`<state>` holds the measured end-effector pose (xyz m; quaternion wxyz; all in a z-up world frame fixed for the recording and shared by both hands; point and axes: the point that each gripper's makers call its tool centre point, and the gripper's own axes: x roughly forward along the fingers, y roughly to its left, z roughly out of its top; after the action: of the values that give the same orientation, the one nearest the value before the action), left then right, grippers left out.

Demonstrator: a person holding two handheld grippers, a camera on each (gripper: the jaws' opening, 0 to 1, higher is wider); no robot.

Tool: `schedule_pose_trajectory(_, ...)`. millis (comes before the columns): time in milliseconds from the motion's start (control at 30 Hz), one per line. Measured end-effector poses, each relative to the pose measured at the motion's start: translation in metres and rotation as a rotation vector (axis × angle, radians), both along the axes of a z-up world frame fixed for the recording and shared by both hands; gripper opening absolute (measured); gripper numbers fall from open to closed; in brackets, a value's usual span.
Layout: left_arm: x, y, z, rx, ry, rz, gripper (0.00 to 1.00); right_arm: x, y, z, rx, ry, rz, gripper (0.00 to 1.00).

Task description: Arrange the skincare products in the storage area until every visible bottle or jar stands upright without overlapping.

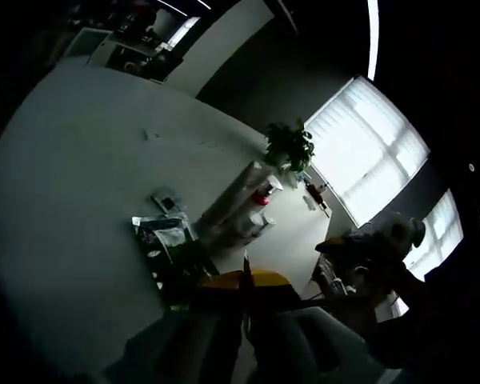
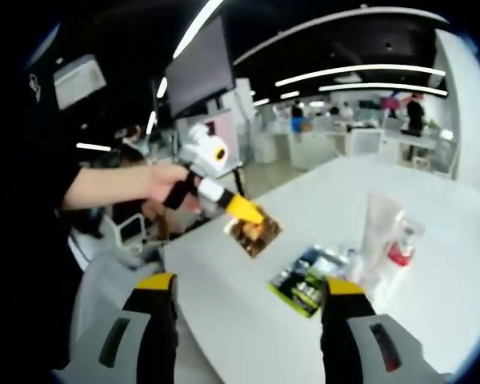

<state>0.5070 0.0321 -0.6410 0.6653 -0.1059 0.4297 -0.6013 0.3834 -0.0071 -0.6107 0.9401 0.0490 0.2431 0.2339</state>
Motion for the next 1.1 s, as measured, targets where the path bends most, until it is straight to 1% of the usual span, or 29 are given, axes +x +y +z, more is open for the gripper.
schedule_pose_trajectory(167,0.013,0.001,-0.012,0.028,0.006,0.010,0.00,0.001,-0.002,-0.007,0.007,0.019,-0.011,0.72)
schedule_pose_trajectory(367,0.030,0.001,-0.031,0.060,0.040,0.032,0.00,0.000,-0.009,-0.019,0.013,0.055,-0.033,0.77)
schedule_pose_trajectory(600,0.051,-0.003,-0.048,0.075,0.072,0.067,0.00,-0.001,-0.019,-0.030,0.022,0.087,-0.064,0.78)
schedule_pose_trajectory(667,0.059,-0.005,-0.054,0.084,0.075,0.079,0.00,-0.001,-0.022,-0.032,0.021,0.089,-0.071,0.79)
schedule_pose_trajectory(767,0.068,-0.008,-0.060,0.079,0.101,0.094,0.00,0.000,-0.026,-0.034,0.023,0.097,-0.079,0.79)
schedule_pose_trajectory(867,0.080,-0.010,-0.073,0.099,0.116,0.118,0.00,0.001,-0.032,-0.034,0.022,0.099,-0.090,0.79)
schedule_pose_trajectory(900,0.081,-0.010,-0.074,0.101,0.119,0.121,0.00,0.001,-0.033,-0.035,0.021,0.101,-0.094,0.79)
schedule_pose_trajectory(933,0.085,-0.011,-0.078,0.104,0.132,0.133,0.00,0.002,-0.034,-0.035,0.021,0.103,-0.096,0.79)
schedule_pose_trajectory(1067,0.094,-0.014,-0.091,0.129,0.129,0.142,0.00,0.002,-0.038,-0.038,0.019,0.113,-0.102,0.78)
schedule_pose_trajectory(1100,0.096,-0.014,-0.096,0.142,0.129,0.144,0.00,0.002,-0.038,-0.039,0.020,0.116,-0.102,0.78)
